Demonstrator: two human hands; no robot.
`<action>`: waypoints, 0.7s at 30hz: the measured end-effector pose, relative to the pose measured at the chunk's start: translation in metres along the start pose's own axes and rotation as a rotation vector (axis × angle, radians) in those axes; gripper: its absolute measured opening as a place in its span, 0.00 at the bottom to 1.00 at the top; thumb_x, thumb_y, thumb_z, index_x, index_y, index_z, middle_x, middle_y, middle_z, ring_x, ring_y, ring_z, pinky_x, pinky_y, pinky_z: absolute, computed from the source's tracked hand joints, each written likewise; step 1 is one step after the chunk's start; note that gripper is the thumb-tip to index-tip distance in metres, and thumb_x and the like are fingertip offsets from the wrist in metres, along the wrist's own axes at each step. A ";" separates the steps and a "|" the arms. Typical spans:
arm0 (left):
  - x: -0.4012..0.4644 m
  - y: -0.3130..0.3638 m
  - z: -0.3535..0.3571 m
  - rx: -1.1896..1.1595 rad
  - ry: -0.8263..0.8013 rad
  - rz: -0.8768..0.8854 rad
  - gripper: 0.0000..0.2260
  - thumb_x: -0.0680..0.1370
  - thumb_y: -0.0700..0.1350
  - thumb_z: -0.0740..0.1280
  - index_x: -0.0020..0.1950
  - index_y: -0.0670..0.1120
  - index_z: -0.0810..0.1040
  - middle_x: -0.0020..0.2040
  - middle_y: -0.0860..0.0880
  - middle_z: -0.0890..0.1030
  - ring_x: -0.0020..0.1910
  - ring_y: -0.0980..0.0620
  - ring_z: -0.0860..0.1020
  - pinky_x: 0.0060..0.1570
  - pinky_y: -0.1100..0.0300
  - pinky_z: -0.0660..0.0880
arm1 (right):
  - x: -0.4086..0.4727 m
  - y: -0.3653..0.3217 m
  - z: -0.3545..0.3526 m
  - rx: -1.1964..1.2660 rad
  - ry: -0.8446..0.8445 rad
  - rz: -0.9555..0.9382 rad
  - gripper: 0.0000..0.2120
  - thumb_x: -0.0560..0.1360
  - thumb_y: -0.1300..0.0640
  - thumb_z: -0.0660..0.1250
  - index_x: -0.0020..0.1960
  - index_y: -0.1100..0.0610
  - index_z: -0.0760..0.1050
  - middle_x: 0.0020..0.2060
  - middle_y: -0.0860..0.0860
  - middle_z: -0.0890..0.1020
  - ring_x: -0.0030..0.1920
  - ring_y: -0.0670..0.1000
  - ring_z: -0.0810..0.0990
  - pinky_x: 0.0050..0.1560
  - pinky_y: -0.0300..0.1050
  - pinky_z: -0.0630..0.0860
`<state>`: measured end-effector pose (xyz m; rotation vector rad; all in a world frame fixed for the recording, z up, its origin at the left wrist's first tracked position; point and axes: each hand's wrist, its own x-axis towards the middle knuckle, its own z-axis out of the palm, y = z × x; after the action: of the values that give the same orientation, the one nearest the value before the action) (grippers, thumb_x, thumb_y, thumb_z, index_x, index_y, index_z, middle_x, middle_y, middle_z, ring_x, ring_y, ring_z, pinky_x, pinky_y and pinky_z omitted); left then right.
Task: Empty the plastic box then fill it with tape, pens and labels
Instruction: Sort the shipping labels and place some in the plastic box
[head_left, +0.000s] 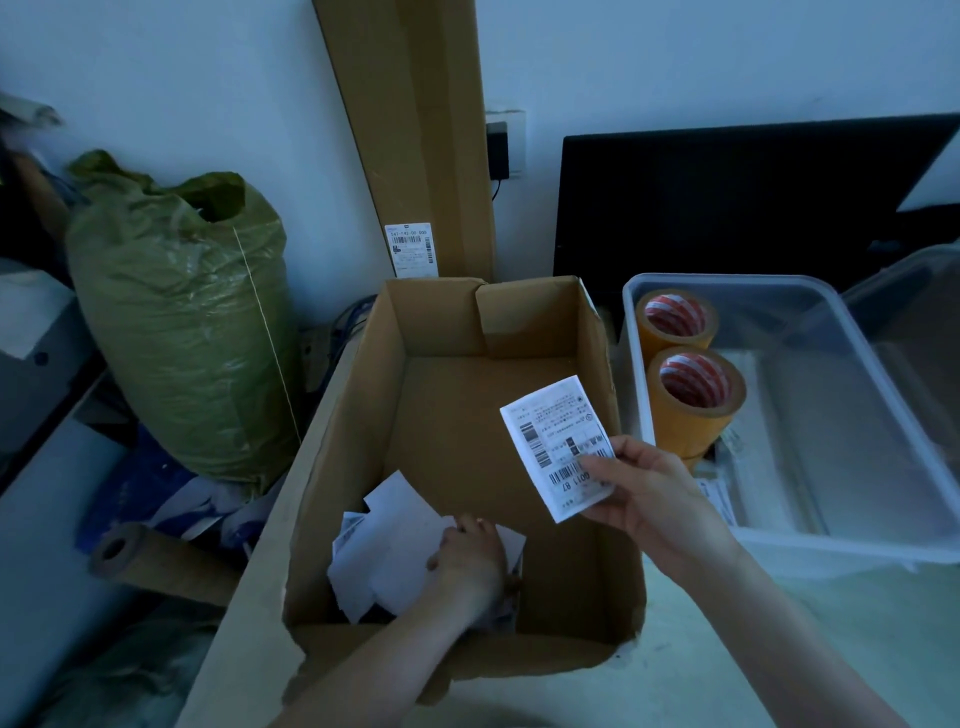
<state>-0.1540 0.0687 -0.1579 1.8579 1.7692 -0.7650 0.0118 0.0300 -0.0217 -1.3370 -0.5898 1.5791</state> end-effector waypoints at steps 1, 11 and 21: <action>0.000 0.003 0.001 0.070 0.002 -0.006 0.41 0.73 0.56 0.70 0.76 0.41 0.51 0.72 0.38 0.58 0.68 0.37 0.64 0.61 0.41 0.71 | -0.001 0.001 -0.001 0.008 0.006 0.000 0.07 0.75 0.65 0.66 0.53 0.65 0.73 0.47 0.58 0.85 0.48 0.57 0.85 0.52 0.57 0.81; -0.010 0.003 -0.004 0.178 -0.017 0.049 0.33 0.77 0.46 0.67 0.75 0.39 0.54 0.70 0.37 0.61 0.65 0.38 0.70 0.61 0.51 0.73 | -0.004 0.006 0.000 0.062 0.015 0.031 0.09 0.76 0.65 0.66 0.55 0.65 0.73 0.48 0.59 0.85 0.48 0.57 0.85 0.50 0.55 0.82; -0.026 -0.091 -0.056 -0.321 0.150 0.109 0.11 0.79 0.45 0.61 0.59 0.47 0.77 0.48 0.44 0.82 0.42 0.47 0.80 0.39 0.54 0.75 | -0.005 0.013 -0.001 0.099 0.013 0.025 0.11 0.77 0.65 0.63 0.59 0.59 0.75 0.50 0.57 0.84 0.50 0.56 0.85 0.44 0.50 0.82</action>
<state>-0.2410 0.0932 -0.0946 1.8104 1.7433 -0.2863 0.0076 0.0200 -0.0309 -1.2839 -0.4828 1.5982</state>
